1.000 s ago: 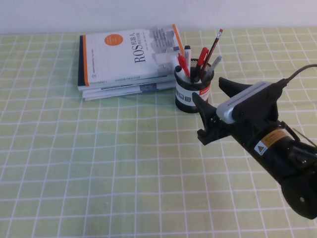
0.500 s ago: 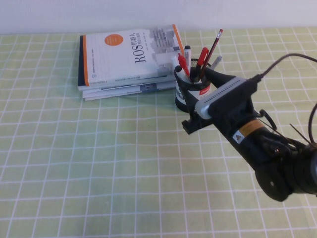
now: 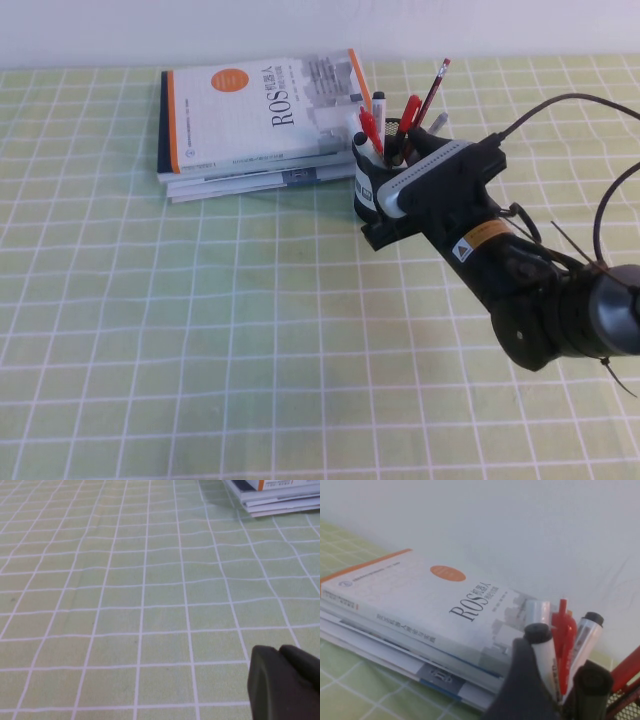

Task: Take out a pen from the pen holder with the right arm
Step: 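Take a marker out of the pen holder and lay it on the table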

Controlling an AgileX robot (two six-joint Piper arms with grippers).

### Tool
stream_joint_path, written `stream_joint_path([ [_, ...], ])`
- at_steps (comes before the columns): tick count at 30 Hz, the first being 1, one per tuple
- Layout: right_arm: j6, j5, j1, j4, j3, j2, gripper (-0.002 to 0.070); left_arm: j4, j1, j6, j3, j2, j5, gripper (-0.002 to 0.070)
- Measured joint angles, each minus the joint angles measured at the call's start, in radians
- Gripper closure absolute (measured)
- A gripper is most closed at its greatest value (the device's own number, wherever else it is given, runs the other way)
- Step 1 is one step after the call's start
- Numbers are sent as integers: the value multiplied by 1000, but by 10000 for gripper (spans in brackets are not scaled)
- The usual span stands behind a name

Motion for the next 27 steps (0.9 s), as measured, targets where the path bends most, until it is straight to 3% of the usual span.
stream_joint_path([
  [27, -73, 23, -10, 118, -99, 79, 284, 0, 0, 0, 0, 0, 0, 680],
])
